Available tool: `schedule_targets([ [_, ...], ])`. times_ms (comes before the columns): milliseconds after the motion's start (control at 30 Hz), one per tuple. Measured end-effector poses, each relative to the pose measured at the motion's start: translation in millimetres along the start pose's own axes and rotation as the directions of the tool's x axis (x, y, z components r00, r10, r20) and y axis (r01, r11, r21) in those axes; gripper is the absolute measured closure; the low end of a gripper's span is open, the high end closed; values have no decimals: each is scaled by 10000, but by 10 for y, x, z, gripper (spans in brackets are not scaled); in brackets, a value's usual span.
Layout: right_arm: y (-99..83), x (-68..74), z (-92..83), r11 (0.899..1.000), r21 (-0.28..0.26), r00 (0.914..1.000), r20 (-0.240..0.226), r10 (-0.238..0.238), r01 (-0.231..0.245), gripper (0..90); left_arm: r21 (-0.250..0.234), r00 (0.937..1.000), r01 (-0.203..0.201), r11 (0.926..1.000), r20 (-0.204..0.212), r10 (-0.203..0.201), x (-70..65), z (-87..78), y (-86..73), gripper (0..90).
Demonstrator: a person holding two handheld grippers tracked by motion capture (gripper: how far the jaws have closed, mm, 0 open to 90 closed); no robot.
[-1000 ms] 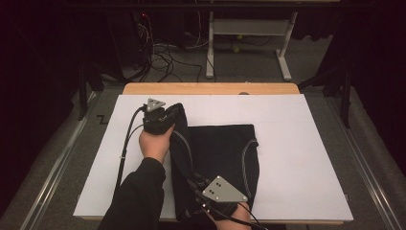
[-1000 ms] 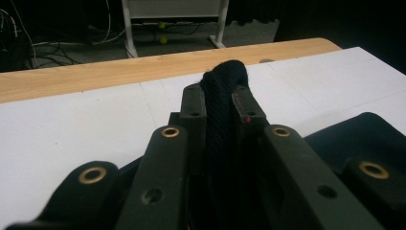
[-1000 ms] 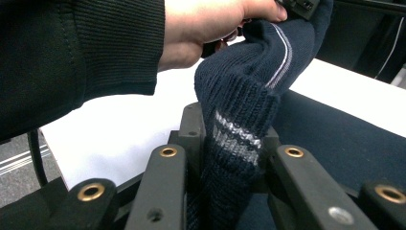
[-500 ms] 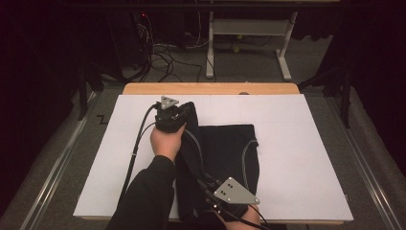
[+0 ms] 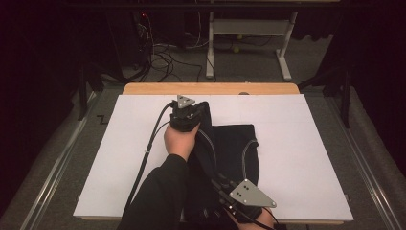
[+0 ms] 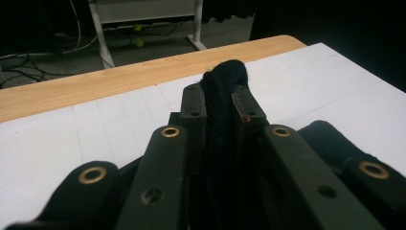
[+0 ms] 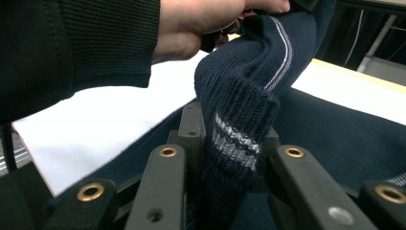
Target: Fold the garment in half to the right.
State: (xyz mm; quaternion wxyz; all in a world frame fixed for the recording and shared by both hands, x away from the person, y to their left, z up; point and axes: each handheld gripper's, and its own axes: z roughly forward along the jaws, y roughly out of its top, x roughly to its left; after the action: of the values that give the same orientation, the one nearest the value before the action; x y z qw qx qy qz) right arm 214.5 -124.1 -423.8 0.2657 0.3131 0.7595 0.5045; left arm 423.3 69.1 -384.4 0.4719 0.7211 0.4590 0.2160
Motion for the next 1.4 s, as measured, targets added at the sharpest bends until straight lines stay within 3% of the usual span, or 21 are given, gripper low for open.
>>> schedule_targets([
  [700, -180, -181, -157, 9990, 451, 9990, 438, 37, -57, 737, 143, 9996, 42, 9999, 272, -46, -197, 201, -55, 744],
  [1167, -310, -268, -264, 9971, 760, 9971, 755, 48, -105, 726, 250, 9990, -52, 9997, 443, 41, -436, 355, -98, 740],
  [1400, -417, -338, -318, 9944, 982, 9955, 902, 296, -384, 725, 375, 9984, -90, 9993, 569, 69, -533, 457, -128, 741],
])
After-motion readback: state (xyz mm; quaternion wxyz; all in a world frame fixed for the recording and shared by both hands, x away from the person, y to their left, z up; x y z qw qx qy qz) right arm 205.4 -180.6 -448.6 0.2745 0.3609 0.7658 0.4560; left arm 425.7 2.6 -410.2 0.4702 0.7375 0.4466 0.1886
